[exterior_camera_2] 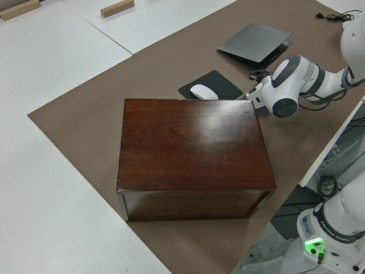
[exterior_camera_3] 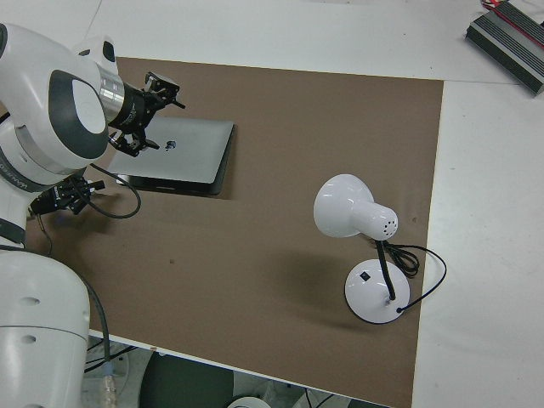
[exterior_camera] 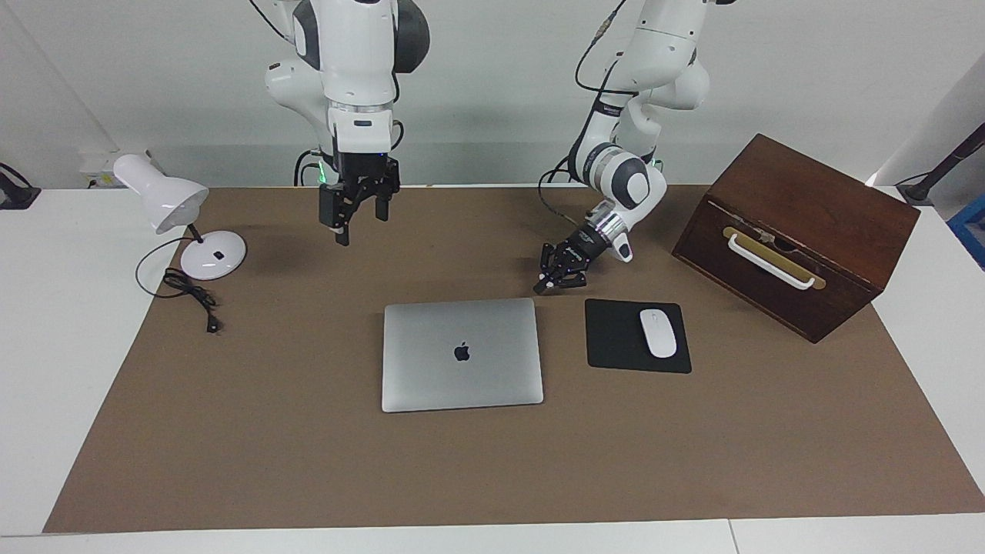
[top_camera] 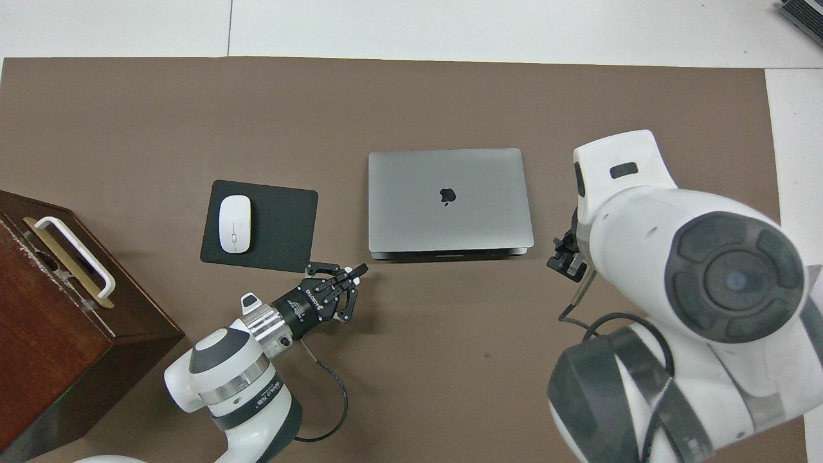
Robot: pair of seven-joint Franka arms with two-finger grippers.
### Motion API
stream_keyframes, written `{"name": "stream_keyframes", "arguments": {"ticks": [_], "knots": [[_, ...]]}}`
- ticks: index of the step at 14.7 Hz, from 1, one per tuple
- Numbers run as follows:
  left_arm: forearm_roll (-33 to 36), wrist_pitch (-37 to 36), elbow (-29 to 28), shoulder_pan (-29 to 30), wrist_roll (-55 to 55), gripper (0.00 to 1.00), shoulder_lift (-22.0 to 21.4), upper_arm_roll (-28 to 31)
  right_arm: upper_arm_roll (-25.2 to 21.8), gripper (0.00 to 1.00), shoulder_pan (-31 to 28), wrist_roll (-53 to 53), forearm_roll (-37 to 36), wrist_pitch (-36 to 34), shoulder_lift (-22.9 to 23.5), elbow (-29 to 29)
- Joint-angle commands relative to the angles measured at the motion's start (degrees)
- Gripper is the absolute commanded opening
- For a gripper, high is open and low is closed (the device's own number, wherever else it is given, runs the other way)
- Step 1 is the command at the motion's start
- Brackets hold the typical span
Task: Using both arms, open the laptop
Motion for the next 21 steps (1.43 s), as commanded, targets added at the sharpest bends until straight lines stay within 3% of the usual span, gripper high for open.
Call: {"name": "stream_keyframes", "arguments": {"ticks": [1, 6, 17, 21], "knots": [[-2.29, -0.21, 2.05, -1.88, 2.1, 0.0, 2.6, 0.77, -0.1, 1.0, 1.84, -3.55, -3.02, 4.23, -1.37, -3.99], [-2.73, 0.05, 3.28, -1.88, 2.1, 0.0, 3.39, 0.86, -0.1, 1.0, 5.54, -3.46, -6.19, 7.5, -0.67, -7.16], [-3.96, 2.25, 8.11, -1.8, 2.1, 0.0, 7.08, 0.94, -0.1, 1.0, 8.27, -2.41, -8.65, 14.26, 8.2, -7.43], [-4.23, 3.22, 9.35, -1.71, 2.1, 0.0, 7.7, 0.94, -0.1, 1.0, 8.71, 5.47, -9.79, 16.81, 11.37, -7.43]]}}
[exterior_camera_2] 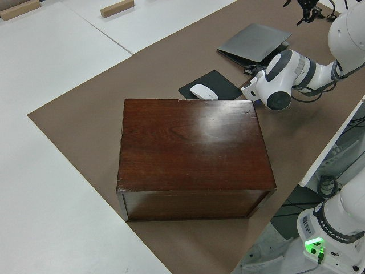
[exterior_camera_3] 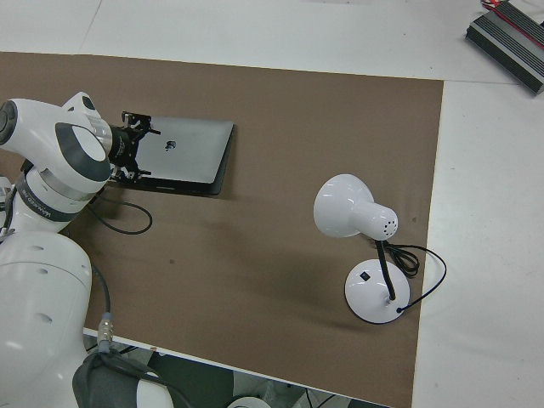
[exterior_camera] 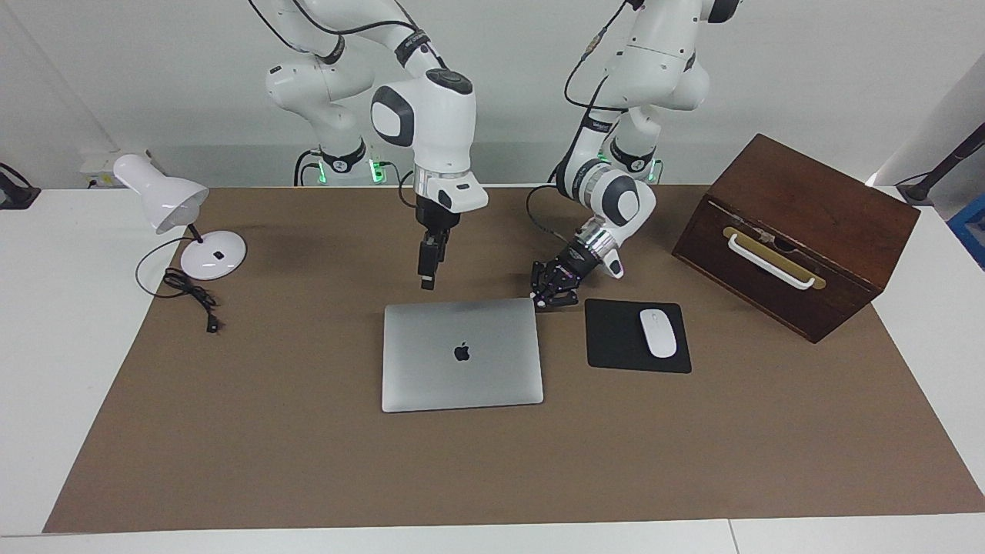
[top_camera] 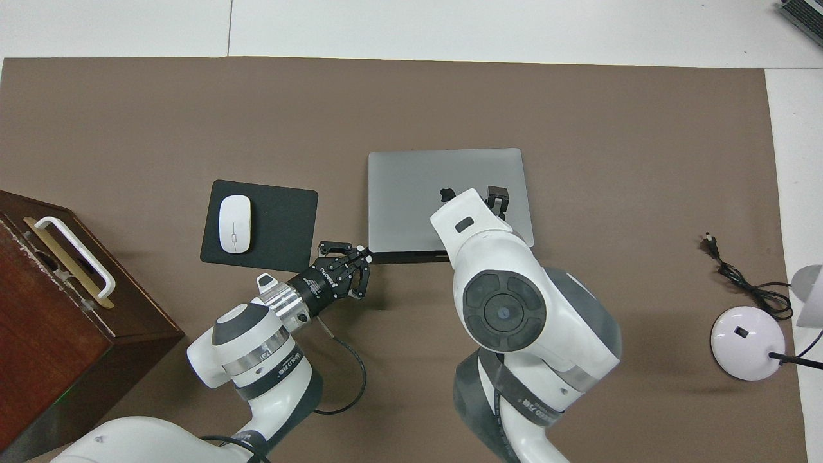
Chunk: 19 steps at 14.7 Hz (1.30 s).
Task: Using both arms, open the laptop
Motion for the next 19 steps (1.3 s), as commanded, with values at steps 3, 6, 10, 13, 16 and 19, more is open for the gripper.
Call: {"name": "stream_keyframes", "arguments": {"ticks": [3, 6, 10, 13, 16, 19], "knots": [[-1.75, 3.04, 2.87, -0.83, 1.14, 0.0, 2.29, 0.4, -0.15, 1.0, 1.24, 10.33, -2.95, 2.38, 2.63, -0.33], [-2.63, 3.14, 3.39, -0.92, 1.14, 0.0, 2.64, 0.22, -0.15, 1.0, 1.41, 11.65, -4.62, 3.87, 4.65, -0.33], [-2.9, 3.93, 4.36, -0.92, 1.14, 0.0, 2.82, 0.22, -0.15, 1.0, 2.99, 14.63, -6.64, 5.46, 7.28, -0.5], [-3.07, 4.46, 4.54, -1.09, 1.14, 0.0, 3.17, 0.13, -0.15, 1.0, 4.05, 16.75, -8.75, 5.55, 8.6, -0.68], [-3.77, 4.37, 4.63, -1.97, 1.14, 0.0, 4.05, 0.13, -0.15, 1.0, 4.05, 16.84, -9.28, 7.39, 9.66, -1.46], [-4.04, 4.28, 5.15, -2.5, 1.23, 0.0, 4.49, 0.13, -0.15, 1.0, 4.05, 16.92, -10.68, 8.53, 10.54, -2.08]]}}
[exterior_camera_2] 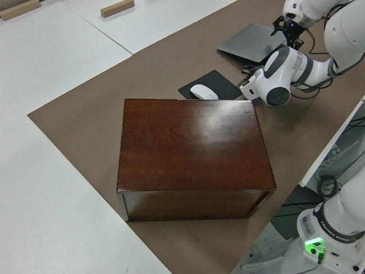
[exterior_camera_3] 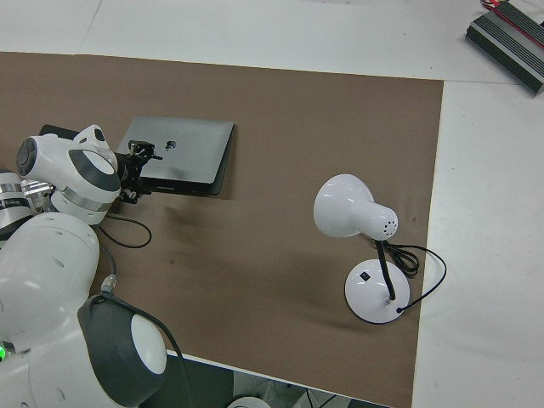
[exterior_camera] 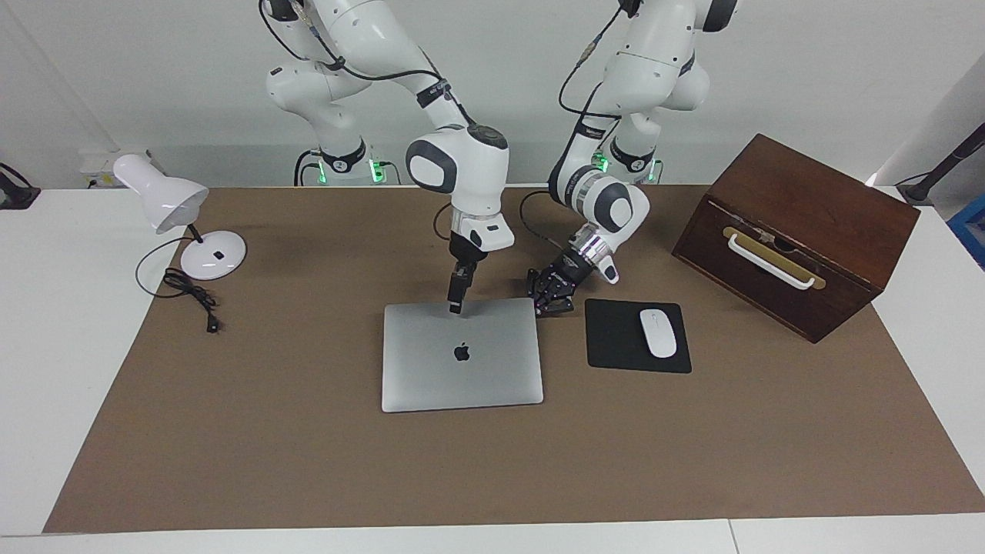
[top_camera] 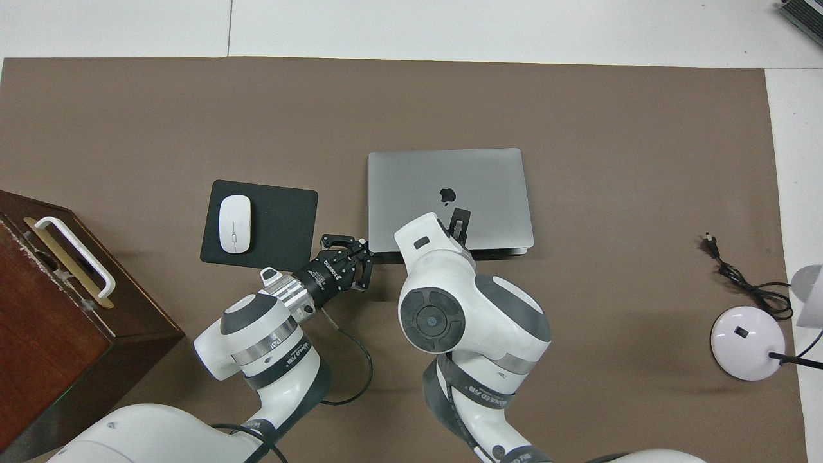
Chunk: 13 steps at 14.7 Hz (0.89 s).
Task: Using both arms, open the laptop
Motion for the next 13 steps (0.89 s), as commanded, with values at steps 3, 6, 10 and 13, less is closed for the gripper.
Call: {"name": "stream_keyframes", "arguments": {"ticks": [3, 6, 10, 13], "knots": [[-2.94, 0.69, 1.63, -1.4, 1.84, 0.0, 3.42, 0.53, -0.07, 1.0, -0.34, 2.3, -3.56, 2.26, 0.67, -0.82], [-3.03, -1.68, 1.54, -1.23, 3.86, 0.0, 4.74, 0.53, -0.16, 1.0, -0.34, 3.09, -4.61, 3.31, 0.76, -0.82], [-3.12, -3.62, 1.36, -0.7, 4.82, 0.0, 5.89, 0.53, -0.16, 1.0, -2.01, 5.73, -8.04, 4.8, 1.38, -0.55], [-3.12, -3.71, 1.45, -0.52, 5.27, 0.0, 6.24, 0.53, -0.16, 1.0, -2.63, 5.73, -8.31, 4.89, 1.64, -0.29]]}}
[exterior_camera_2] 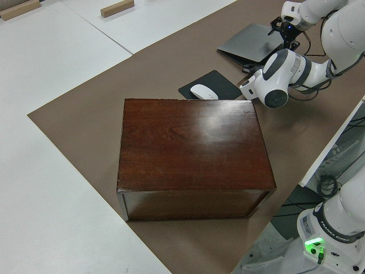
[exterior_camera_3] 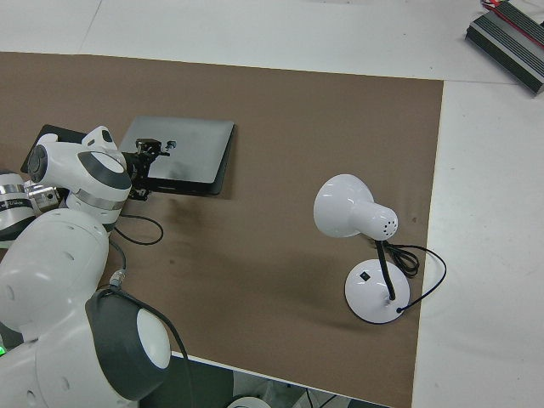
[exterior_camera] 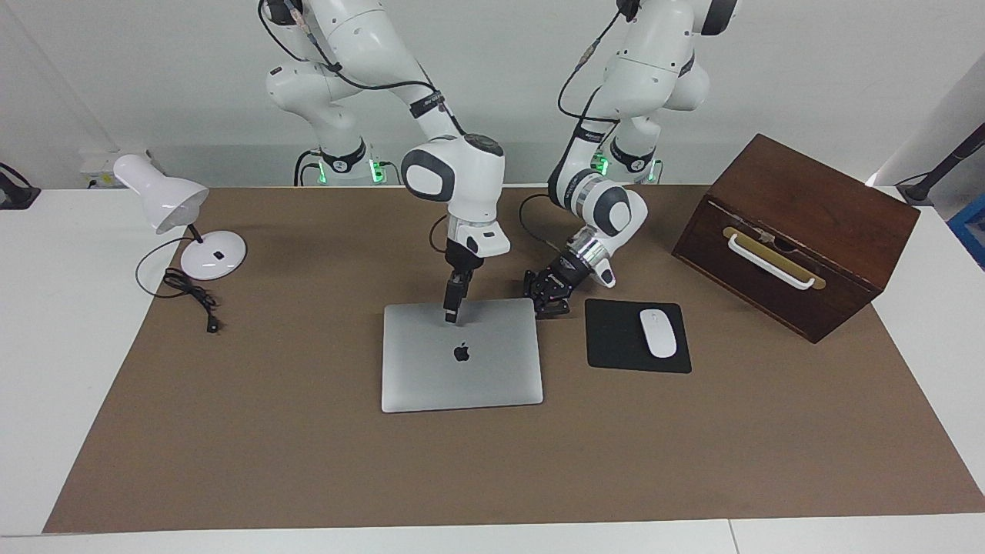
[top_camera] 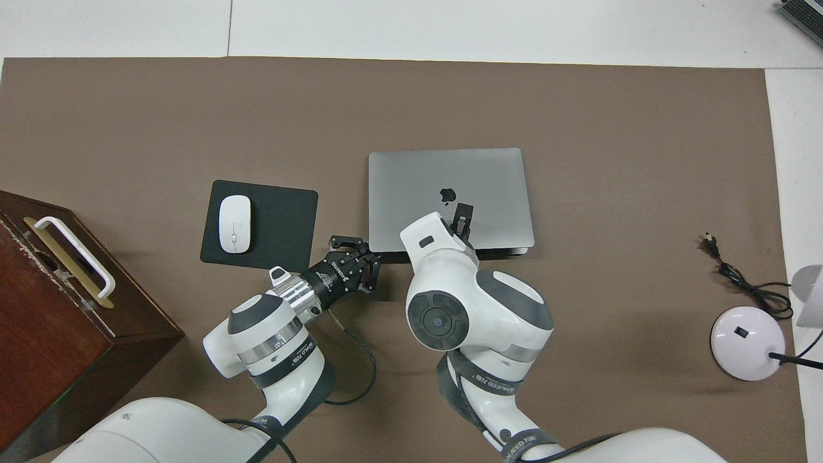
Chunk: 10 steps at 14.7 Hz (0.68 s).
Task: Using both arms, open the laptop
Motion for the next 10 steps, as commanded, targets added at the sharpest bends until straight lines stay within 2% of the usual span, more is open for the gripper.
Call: {"name": "stream_keyframes", "arguments": {"ticks": [1, 7, 10], "knots": [[-2.96, -0.08, 1.57, -0.4, 2.98, 0.0, 5.23, -0.05, 0.21, 1.0, -1.04, 1.5, -1.89, 1.68, 0.86, 0.51], [-2.87, -0.08, 1.49, -0.31, 3.94, 0.0, 5.84, 0.04, 0.21, 1.0, -0.69, 1.5, -2.07, 0.98, 1.74, 2.18], [-2.87, -0.08, 1.49, -0.22, 3.94, 0.0, 5.93, 0.04, 0.21, 1.0, -0.34, 1.42, -2.16, -1.56, 1.74, 4.19]]}}
